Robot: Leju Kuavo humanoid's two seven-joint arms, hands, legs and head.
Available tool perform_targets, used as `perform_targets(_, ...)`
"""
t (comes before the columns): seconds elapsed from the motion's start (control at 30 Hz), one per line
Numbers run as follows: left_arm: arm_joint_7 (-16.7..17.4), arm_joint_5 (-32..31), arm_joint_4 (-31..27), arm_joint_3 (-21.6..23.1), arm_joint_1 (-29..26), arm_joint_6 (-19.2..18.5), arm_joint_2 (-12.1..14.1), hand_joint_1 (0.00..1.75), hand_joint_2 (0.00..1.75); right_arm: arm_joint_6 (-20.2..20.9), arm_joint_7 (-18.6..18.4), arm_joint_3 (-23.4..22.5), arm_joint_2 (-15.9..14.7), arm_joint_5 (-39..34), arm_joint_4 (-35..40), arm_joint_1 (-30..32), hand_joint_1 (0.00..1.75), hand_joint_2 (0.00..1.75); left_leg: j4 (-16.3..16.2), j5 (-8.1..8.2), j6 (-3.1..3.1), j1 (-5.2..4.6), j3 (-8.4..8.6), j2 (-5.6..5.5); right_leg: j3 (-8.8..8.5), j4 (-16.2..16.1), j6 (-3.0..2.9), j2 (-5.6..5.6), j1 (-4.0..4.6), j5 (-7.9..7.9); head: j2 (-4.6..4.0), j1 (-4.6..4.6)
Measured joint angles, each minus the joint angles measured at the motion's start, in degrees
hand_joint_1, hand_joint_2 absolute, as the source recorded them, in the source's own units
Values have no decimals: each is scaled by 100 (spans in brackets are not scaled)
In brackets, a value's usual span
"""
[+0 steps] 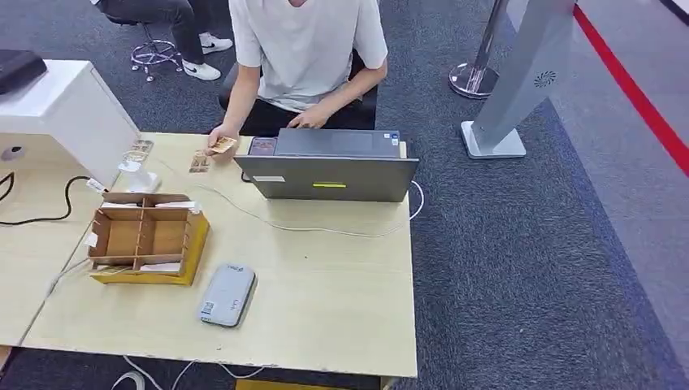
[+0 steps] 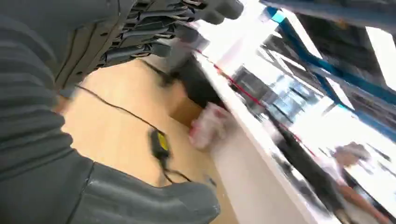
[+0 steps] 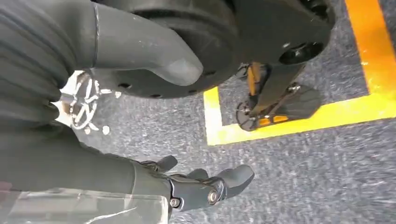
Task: Pass the card to the sensor for recognition and then transmit it.
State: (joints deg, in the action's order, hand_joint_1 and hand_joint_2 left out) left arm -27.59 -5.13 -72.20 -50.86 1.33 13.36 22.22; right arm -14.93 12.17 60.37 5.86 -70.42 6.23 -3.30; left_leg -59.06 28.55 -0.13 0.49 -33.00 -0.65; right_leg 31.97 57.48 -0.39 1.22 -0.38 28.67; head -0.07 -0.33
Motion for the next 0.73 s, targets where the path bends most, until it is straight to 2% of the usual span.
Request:
perform_targets(0.1,-209,430,1397,-1349,-12,114,64,0,175,55,81,0,-20,-48,0,32,0,175,0,10,-10,-3,19,9,-1,0,-7,7,-1,6,0,-35)
perform_targets(0.13,-232,472,1650,-1565,-30,118,48,0,175,55,100,0,-22,-50,0,43,0,175,-1,10,-9,0,15,-3,-5,-2,-10,-3,-1,15,0,-39)
perform_targets(0.17,-236,537,2142,-1947,-41,120,-22,0,0,55,103,2,-22,-48,0,45,0,175,-2,10,-9,2,13,-25,-8,-5,-11,-26,0,20,0,-35)
perform_targets(0.2,-174,568,2451,-2170,-55,92,-87,0,0,48,111,4,-24,-48,0,44,0,175,-3,11,-9,2,13,-43,-13,-6,-7,-45,0,24,0,-28)
perform_targets(0.23,-6,568,2692,-2344,-62,37,-170,0,175,31,123,7,-24,-41,0,37,0,175,-3,12,-6,0,13,-59,-23,-9,-1,-61,-1,29,0,-28)
perform_targets(0.27,248,491,2970,-2512,-65,33,-264,0,175,-4,127,15,-24,-9,0,30,0,175,-3,13,-5,-5,18,-68,-33,-12,0,-71,-3,29,0,-24)
perform_targets(0.33,624,147,3503,-2704,-97,142,-612,0,175,-120,122,57,-22,44,0,27,0,175,-3,12,14,-35,30,-72,-40,-12,8,-76,-29,32,0,-26)
perform_targets(0.43,1076,-576,4321,-2695,-106,352,-1284,0,175,-365,70,140,29,88,2,25,0,175,-5,11,26,-35,31,-71,-44,-13,13,-76,-37,30,0,-44)
perform_targets(0.47,1293,-733,4574,-2669,-98,339,-1483,0,175,-435,33,168,39,125,7,19,0,175,-6,14,30,-37,33,-71,-46,-17,17,-75,-38,27,0,-11)
perform_targets(0.53,1771,-994,4983,-2610,-66,200,-1926,0,175,-490,-90,225,42,149,7,13,0,175,-9,11,37,-48,33,-68,-48,-20,30,-73,-41,20,0,-17)
perform_targets(0.6,2237,-1192,5258,-2426,-52,-147,-2271,0,175,-428,-284,210,39,162,13,21,0,175,-12,12,47,-49,33,-68,-49,-24,34,-72,-43,17,0,-13)
perform_targets(0.67,2347,-1214,5464,-2075,-51,-314,-2508,0,175,-376,-371,51,33,345,33,55,0,175,-19,17,56,-41,31,-67,-55,-26,35,-72,-39,16,0,5)
perform_targets(0.73,2385,-1172,5563,-1807,-54,-365,-2631,0,175,-323,-424,-105,20,584,61,93,0,175,-19,17,56,-41,33,-62,-54,-26,35,-69,-38,16,0,7)
